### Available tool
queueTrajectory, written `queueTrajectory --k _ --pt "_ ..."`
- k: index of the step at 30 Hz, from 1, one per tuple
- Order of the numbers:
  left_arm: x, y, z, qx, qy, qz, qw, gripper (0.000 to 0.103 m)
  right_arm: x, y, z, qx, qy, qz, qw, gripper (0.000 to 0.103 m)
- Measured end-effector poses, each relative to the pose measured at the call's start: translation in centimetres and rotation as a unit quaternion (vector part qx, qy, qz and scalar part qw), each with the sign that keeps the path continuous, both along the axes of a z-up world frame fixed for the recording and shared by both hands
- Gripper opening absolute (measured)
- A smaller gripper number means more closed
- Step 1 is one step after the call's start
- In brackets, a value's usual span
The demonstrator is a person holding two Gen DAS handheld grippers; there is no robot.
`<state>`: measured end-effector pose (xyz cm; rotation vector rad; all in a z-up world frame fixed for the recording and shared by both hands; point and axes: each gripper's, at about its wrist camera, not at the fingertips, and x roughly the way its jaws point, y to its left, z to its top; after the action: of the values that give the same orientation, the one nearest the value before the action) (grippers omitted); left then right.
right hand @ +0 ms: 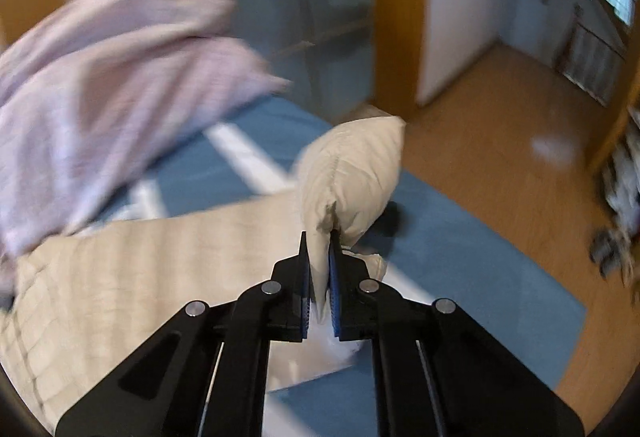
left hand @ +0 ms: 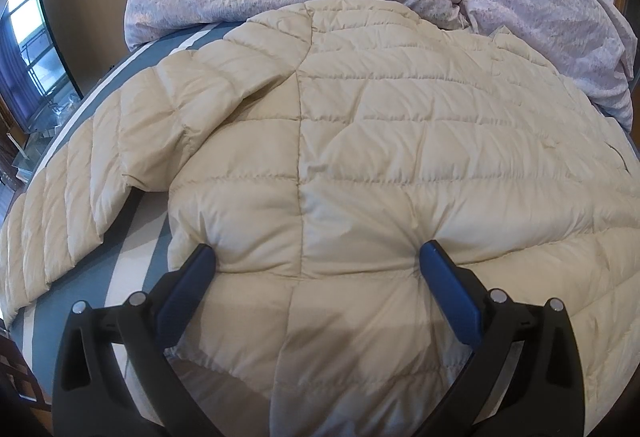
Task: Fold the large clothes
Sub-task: 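Carry the held sleeve across the jacket back and open the right tool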
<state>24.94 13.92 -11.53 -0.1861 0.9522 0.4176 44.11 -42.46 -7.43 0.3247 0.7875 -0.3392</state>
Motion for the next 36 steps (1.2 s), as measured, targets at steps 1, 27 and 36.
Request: queueTrajectory --k 1,27,36 --pt "0.0 0.0 0.0 0.000 0.000 0.000 1.0000 0.101 0.3 2.2 1.0 -0.004 -0.011 0.026 1.000 0.008" --pt "0.1 0.1 0.2 -0.007 -0.002 0.000 1.0000 0.101 -2.5 47.5 -1.2 -0.039 0.038 0.446 0.894 0.008" --pt "0.1 0.1 0.2 -0.008 -0.003 0.000 1.0000 0.101 -5.0 47.7 3.3 -0.006 -0.031 0.495 0.868 0.052"
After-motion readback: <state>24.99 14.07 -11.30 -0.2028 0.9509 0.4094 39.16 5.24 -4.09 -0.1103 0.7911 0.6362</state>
